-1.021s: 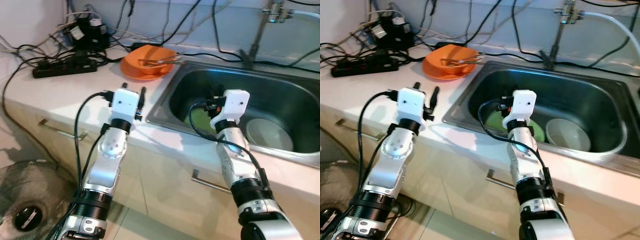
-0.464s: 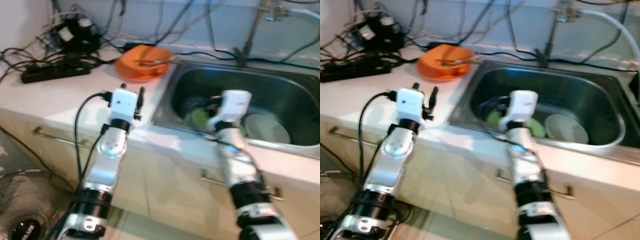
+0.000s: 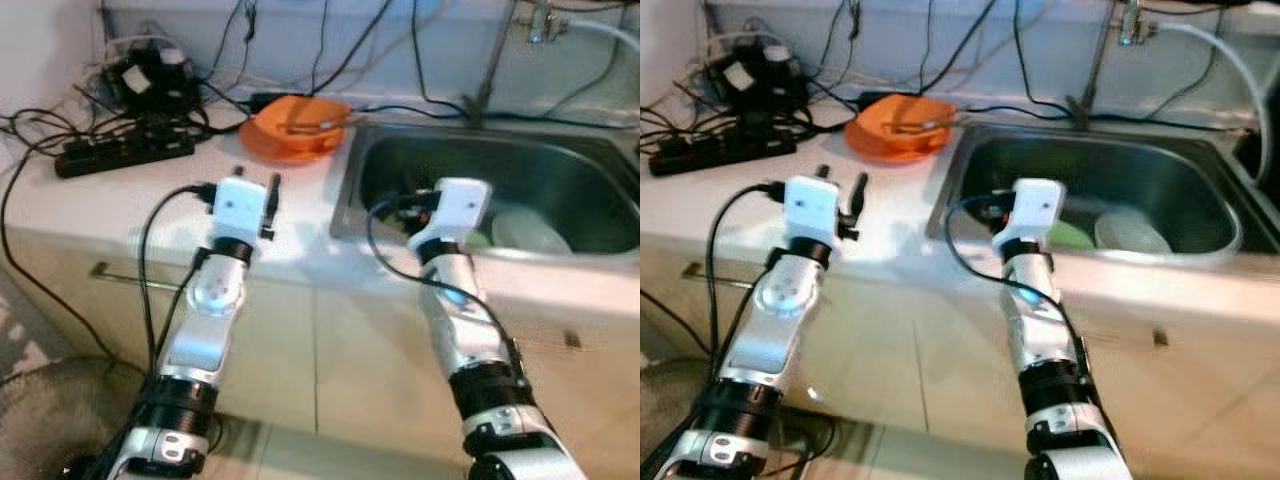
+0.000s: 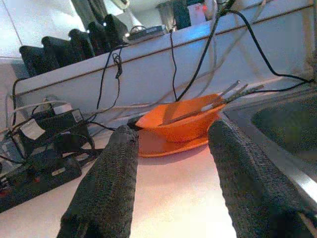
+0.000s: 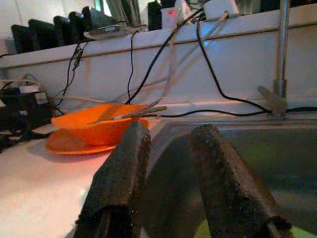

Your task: Kitchen organization

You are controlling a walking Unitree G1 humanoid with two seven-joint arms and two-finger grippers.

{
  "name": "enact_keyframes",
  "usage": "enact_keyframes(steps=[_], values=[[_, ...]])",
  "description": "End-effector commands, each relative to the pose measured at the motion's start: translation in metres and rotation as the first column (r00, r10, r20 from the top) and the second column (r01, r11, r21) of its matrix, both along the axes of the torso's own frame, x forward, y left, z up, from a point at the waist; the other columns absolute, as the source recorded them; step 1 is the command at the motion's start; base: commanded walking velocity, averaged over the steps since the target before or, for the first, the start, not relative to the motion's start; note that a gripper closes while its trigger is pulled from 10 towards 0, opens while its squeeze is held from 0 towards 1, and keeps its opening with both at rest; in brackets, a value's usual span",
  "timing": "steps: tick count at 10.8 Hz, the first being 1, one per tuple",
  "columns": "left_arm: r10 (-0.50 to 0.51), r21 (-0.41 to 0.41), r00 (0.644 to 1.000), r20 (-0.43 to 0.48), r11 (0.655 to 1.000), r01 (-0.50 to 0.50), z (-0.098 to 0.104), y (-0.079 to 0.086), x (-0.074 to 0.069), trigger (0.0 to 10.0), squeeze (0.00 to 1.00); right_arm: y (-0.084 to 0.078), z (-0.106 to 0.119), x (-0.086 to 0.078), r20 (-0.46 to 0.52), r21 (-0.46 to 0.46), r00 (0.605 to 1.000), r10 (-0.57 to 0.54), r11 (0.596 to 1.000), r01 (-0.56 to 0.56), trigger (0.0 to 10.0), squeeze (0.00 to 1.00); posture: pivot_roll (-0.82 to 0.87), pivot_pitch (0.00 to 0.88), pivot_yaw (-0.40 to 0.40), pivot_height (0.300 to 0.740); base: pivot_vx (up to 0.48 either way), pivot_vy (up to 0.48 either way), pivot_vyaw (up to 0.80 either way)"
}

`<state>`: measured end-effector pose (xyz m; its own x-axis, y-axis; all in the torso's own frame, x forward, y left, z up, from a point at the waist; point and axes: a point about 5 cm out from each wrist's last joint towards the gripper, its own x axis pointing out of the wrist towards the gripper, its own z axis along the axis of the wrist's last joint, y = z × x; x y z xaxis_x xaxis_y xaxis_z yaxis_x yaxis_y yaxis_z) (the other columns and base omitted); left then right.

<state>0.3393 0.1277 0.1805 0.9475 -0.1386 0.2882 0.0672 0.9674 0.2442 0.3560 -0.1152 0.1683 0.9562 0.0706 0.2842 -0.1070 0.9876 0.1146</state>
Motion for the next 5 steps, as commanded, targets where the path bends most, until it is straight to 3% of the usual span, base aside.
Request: enact_keyframes(steps=[1,5], values=[[-0.019,0.002,1.0,-0.013,1.0,0.019,-0.0009,-0.0052,0.0014,10.0,0.0,-0.005,0.0019,0.0009,-0.002,0.004,1.0,-0.017,1.0,0.017,10.0,0.0,0.15,0.0,0.066,0.74,0.0,0.0,0.0],[-0.014,-0.035,1.0,-0.02,0.999,0.014,-0.0008,-0.0049,0.0008,10.0,0.0,-0.0056,0.0022,0.002,-0.012,0.0,1.0,-0.027,1.0,0.027,10.0,0.0,0.15,0.0,0.068,0.74,0.0,0.0,0.0]])
